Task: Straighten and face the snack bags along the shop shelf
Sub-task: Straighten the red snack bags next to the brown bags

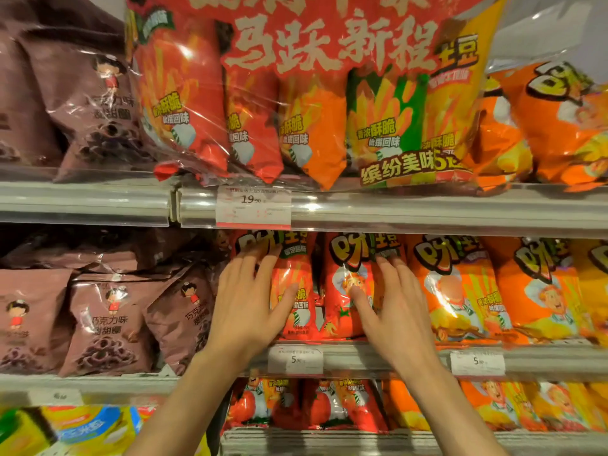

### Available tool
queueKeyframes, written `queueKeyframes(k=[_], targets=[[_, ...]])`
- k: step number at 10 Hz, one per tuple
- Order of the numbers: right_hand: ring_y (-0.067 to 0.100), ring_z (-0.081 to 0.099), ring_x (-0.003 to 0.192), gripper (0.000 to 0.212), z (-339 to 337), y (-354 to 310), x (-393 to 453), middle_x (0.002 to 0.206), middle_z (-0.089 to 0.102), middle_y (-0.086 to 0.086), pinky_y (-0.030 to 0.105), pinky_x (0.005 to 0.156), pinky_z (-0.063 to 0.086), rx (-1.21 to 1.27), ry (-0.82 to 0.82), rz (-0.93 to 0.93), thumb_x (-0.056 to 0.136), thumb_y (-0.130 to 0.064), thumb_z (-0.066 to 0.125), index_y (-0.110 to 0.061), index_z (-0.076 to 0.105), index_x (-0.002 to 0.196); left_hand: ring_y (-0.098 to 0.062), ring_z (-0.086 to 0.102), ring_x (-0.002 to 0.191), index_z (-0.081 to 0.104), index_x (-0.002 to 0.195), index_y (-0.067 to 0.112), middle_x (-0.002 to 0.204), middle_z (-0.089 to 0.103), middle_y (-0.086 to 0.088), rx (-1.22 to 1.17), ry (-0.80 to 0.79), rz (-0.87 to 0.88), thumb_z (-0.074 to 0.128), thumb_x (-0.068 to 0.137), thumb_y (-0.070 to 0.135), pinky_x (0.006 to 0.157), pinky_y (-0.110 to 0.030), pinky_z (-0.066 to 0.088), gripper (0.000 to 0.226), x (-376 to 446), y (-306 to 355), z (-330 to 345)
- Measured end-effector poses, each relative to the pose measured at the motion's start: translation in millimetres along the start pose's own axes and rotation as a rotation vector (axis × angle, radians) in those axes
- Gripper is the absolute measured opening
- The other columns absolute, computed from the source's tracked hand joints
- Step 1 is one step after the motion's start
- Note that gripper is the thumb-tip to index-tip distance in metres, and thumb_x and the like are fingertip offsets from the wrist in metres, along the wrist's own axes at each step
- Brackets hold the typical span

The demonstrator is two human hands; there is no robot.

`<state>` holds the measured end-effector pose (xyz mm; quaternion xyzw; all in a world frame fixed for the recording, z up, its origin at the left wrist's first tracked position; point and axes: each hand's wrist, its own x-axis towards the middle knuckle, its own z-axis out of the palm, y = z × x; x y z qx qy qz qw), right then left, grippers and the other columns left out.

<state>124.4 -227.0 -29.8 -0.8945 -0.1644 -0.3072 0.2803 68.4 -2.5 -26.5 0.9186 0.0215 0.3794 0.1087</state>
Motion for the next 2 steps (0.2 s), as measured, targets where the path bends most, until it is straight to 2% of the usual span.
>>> queueKeyframes(k=[1, 2], targets=[[0.027, 0.043, 0.137, 0.057, -12.5, 3.5, 0.5, 0.144, 0.05, 0.012, 0.043, 0.112, 0.037, 0.072, -0.001, -0.016, 0.096, -0.043, 0.057, -0.009, 0.051, 0.141, -0.023, 0.048, 0.126, 0.055, 0.139, 0.012, 0.132, 0.056, -0.004, -0.053, 0.016, -0.016, 0.052, 0.096, 0.049, 0.101, -0.038, 0.041, 0.057, -6.4, 9.6, -9.9], [0.022, 0.047, 0.131, 0.06, -26.1, 2.7, -9.0, 0.14, 0.052, 0.004, 0.042, 0.108, 0.043, 0.136, 0.029, -0.01, 0.094, -0.053, 0.045, -0.013, 0.054, 0.138, -0.017, 0.045, 0.132, 0.051, 0.143, 0.017, 0.14, 0.052, 0.002, -0.145, 0.002, -0.031, 0.052, 0.096, 0.048, 0.105, -0.033, 0.039, 0.057, -20.9, 17.5, -20.0]])
